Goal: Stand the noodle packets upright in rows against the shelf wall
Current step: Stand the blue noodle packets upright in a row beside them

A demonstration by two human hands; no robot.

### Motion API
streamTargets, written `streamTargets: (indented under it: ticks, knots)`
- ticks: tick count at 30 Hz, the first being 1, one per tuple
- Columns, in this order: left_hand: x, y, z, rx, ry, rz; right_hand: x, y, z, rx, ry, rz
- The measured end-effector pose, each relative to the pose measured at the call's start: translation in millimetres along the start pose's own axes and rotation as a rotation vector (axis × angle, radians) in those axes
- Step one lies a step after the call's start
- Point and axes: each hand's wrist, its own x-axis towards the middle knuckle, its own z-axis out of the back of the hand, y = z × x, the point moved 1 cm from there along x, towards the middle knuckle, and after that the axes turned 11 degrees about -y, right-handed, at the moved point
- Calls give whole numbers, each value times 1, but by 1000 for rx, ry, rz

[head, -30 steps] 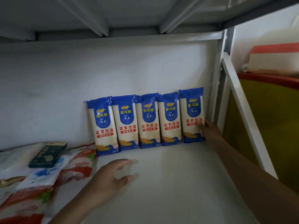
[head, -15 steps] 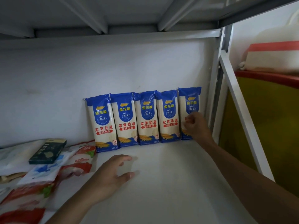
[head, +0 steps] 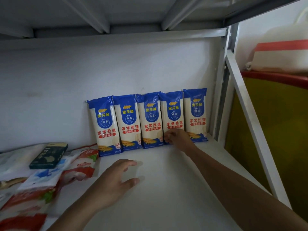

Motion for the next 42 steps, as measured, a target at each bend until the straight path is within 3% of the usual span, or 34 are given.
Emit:
streamTargets:
  ticks: [6,8,13,17,20,23,27,42]
  knots:
    - [-1,-1,-2,19,29,-8,2,1,-2,115,12,-76]
    - [-1,-3,-2,18,36,-4,-1,2,5,84,-52,-34]
    - [-1,-6,-3,37,47,-19,3,4,39,150,-401,54]
    - [0,-3,-5,53,54,-17,12,-5,74,140,-771,-76]
    - [0,-1,-7,52,67,-13,15,-25,86,125,-628,-225]
    - [1,-2,-8,45,78,-12,18,-40,77,213,-448,-220]
    - [1,-3,-9,47,85,-14,19,-41,58,197,-444,-153]
    - [1,1,-14,84,120,-20,38,-50,44,131,-524,-257]
